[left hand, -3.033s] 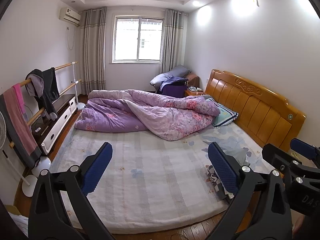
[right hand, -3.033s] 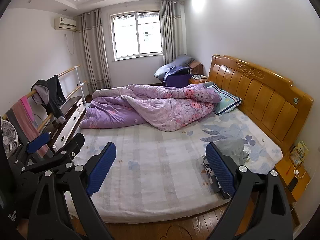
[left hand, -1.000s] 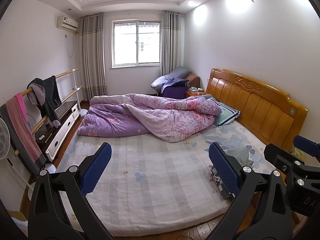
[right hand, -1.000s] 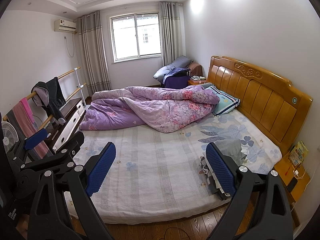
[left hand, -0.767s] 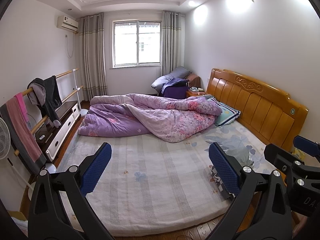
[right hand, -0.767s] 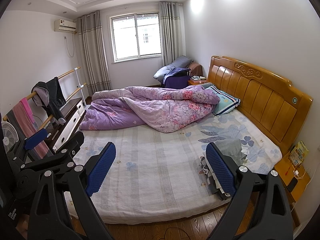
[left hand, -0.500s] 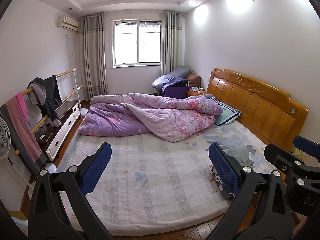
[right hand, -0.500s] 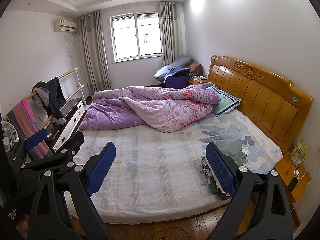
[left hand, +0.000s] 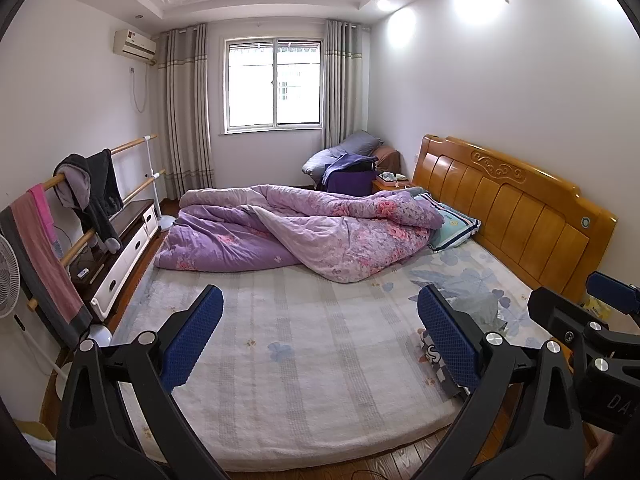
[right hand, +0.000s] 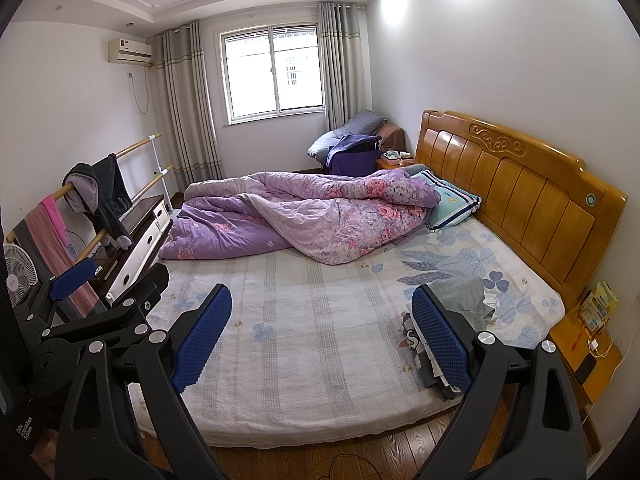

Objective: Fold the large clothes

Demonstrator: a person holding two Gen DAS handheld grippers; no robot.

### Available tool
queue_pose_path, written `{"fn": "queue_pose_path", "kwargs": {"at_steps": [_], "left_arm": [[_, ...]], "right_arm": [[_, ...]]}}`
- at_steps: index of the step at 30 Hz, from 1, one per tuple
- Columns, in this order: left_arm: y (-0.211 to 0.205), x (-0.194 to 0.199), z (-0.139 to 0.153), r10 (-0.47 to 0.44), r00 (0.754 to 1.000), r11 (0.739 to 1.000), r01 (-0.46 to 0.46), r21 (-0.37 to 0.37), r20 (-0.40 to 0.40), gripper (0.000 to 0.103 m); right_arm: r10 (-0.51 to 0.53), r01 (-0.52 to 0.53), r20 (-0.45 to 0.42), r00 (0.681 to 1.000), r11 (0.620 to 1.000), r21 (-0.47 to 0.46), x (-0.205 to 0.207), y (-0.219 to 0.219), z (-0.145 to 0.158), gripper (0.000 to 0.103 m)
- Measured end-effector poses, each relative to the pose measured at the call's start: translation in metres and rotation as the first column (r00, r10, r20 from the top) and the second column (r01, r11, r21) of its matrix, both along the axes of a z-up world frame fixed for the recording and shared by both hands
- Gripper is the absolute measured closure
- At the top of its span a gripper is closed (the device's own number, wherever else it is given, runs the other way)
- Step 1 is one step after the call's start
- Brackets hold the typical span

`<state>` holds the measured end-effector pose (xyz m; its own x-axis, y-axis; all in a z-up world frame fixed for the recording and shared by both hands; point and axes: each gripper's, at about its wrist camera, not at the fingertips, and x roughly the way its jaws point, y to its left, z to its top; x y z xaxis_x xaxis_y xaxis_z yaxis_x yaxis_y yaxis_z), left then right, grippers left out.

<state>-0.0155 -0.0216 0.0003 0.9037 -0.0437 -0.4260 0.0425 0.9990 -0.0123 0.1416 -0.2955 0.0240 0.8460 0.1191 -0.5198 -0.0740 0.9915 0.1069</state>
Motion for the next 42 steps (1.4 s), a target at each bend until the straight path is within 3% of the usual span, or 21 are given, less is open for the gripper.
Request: {"fn": "queue_pose_path", "kwargs": {"at_steps": [42], "left_arm": [[0.0087, 0.0063, -0.0059, -0.017, 1.0, 1.0, 0.017, -0.001, -0.013, 0.005]], "right_arm": [[0.0, 0.0, -0.011, 1.0, 1.0, 0.011, 0.0022, 0.0, -0.0002, 0.015]]}}
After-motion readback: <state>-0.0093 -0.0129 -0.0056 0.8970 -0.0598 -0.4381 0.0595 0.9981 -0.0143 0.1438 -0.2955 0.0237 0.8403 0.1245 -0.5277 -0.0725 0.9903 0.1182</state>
